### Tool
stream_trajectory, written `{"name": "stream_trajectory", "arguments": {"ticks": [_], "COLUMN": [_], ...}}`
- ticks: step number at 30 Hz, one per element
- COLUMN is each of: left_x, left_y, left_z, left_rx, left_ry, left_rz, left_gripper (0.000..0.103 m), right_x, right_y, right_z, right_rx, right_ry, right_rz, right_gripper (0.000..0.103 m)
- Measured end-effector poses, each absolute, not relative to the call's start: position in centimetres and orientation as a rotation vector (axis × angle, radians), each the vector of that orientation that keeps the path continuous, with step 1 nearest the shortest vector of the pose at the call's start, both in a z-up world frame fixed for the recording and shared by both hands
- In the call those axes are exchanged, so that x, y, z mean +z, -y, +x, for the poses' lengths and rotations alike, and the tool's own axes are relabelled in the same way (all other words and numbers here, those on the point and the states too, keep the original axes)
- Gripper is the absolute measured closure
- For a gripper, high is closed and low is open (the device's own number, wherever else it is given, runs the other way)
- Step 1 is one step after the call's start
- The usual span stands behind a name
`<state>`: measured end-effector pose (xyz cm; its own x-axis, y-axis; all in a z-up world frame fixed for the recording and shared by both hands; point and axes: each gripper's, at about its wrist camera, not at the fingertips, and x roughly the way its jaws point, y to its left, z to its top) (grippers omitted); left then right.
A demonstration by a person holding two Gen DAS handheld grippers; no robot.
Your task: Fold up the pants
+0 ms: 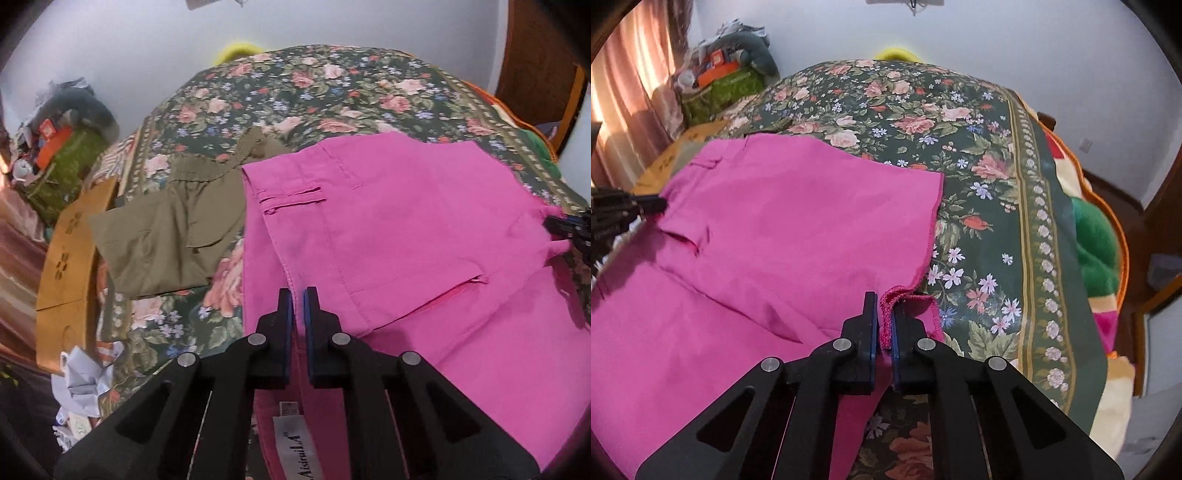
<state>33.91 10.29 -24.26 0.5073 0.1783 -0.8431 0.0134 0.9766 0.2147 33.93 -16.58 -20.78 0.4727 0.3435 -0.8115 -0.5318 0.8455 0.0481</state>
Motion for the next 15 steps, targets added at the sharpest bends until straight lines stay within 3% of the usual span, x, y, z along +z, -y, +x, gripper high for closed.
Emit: {"name": "stream_trajectory", "arguments": {"ticks": [5,11,15], "left_x": [-25.7,-25.0,-23.2], "left_y": [-11.0,-14.6,-15.2], "left_z": [34.0,33.5,32.7], "left_rx": [0.166,0.131,0.131], "left_ry": [-1.064,-1.091,-1.052], "left_rz": [0.262,0.081,0.066], "left_gripper": [0.101,0.101,0.101], "right_x": [-21.3,-21.4,-20.5], "right_y": [16.7,17.3,17.9], "right_z": [34.1,34.1,33.7], "right_rx": [0.512,0.524,0.495], "right_ry": [-0.949,-0.997,-0.995], "right_rz": [-0.238,-0.188,-0.183], "right_gripper": [0.098,0.094,0.070]}}
